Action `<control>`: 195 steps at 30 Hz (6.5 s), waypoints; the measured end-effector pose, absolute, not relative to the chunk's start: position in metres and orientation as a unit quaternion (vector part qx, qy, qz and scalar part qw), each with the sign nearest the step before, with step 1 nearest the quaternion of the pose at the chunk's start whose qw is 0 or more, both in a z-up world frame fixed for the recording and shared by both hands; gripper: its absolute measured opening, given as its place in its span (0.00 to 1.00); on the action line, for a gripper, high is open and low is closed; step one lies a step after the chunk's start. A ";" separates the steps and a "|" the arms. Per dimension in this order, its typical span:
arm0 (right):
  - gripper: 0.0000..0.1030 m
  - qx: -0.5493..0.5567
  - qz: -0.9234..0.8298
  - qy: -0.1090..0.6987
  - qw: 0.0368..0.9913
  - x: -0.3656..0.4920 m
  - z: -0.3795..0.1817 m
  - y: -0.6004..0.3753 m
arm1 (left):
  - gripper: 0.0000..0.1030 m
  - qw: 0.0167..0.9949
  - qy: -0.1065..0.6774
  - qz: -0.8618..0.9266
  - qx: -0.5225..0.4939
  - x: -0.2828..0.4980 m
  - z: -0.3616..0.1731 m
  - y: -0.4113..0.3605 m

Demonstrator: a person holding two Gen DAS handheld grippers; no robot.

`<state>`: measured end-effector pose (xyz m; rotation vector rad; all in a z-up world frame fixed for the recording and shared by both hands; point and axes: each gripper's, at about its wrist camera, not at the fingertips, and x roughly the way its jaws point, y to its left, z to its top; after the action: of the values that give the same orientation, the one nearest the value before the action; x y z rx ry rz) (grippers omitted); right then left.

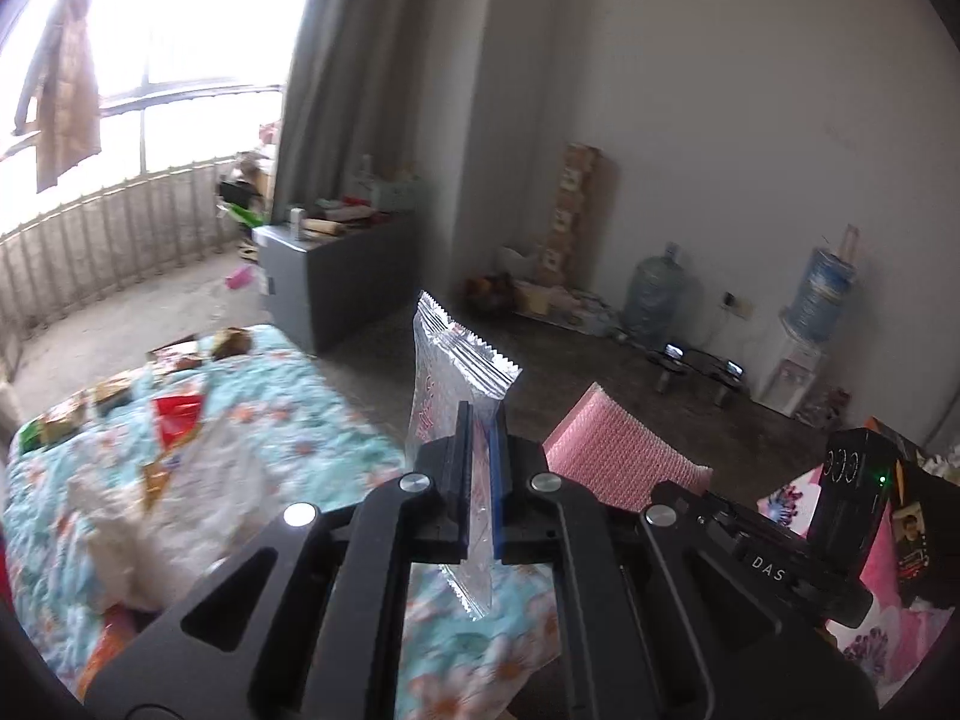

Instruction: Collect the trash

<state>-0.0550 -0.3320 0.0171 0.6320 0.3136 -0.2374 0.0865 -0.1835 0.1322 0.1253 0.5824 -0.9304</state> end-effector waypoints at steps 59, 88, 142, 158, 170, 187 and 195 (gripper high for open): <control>0.94 0.299 -0.396 0.217 0.841 -0.037 -0.048 -0.450 | 0.82 0.703 0.383 -0.574 0.171 0.085 0.054 -0.408; 0.94 0.188 -0.163 0.210 0.945 0.047 0.051 -0.261 | 0.92 0.906 0.260 -0.332 0.002 0.119 0.088 0.024; 0.43 0.334 0.113 0.332 0.875 0.235 -0.010 -0.227 | 0.05 0.904 0.336 -0.261 0.031 0.199 0.015 0.020; 0.05 0.284 0.156 0.281 0.903 0.213 0.026 -0.195 | 0.01 0.908 0.321 -0.270 0.019 0.194 0.019 0.025; 0.05 0.314 0.195 0.236 0.899 0.175 0.057 -0.202 | 0.01 0.929 0.242 -0.279 -0.003 0.164 0.059 0.043; 0.05 0.300 0.204 0.383 0.850 0.144 -0.020 -0.175 | 0.01 0.928 0.247 -0.280 -0.009 0.142 0.060 0.052; 0.05 0.336 0.211 0.321 0.860 0.103 0.002 -0.199 | 0.01 0.934 0.225 -0.275 -0.029 0.135 0.071 0.067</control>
<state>0.1034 -0.1986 0.0021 0.7051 0.6729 0.4433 0.1355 0.0667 0.0706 -0.0591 0.4610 -0.5631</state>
